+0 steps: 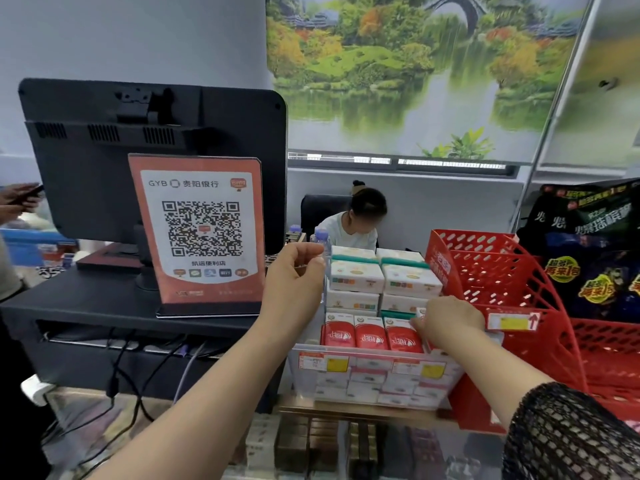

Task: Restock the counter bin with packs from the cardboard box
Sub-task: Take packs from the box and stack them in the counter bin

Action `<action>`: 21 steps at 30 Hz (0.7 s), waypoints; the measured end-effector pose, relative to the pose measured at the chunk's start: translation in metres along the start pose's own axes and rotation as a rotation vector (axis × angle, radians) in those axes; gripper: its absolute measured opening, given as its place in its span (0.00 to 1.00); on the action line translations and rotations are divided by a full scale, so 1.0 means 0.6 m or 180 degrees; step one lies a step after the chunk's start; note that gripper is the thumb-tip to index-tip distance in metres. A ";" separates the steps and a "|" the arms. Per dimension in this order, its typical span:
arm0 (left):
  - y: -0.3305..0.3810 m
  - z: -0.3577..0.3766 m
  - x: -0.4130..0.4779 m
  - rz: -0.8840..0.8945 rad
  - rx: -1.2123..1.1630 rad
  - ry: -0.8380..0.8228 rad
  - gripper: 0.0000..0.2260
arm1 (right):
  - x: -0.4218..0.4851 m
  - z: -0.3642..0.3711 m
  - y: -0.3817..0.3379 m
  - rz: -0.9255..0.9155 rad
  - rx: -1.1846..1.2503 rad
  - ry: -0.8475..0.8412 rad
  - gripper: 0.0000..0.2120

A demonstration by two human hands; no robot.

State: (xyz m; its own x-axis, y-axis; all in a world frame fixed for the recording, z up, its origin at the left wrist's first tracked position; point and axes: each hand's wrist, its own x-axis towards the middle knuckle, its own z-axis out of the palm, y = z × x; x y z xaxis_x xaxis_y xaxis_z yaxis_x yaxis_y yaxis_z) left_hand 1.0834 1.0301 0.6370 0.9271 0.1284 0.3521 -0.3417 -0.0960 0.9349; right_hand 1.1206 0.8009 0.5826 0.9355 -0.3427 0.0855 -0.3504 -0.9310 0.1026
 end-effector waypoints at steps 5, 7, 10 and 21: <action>0.004 -0.015 -0.005 0.0064 0.0208 0.0058 0.02 | -0.038 -0.051 0.002 -0.0269 0.0701 0.1133 0.18; 0.005 -0.024 -0.009 0.0108 0.0276 0.0104 0.01 | -0.061 -0.079 -0.013 -0.0339 0.1355 0.1297 0.18; 0.004 -0.037 -0.017 0.0129 0.0238 0.0095 0.01 | -0.104 -0.101 -0.044 -0.0455 0.2508 0.1525 0.10; -0.074 -0.064 -0.104 -0.0279 0.0008 0.0081 0.14 | -0.256 -0.030 -0.160 -0.1183 0.3616 0.1227 0.16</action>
State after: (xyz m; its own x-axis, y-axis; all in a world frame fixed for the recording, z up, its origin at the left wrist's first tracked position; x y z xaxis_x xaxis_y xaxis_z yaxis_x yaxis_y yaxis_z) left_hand 1.0352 1.0645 0.5752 0.9492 0.1613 0.2700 -0.2591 -0.0856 0.9621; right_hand 1.0098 0.9448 0.5775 0.8284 -0.1563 0.5379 0.3465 -0.6115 -0.7113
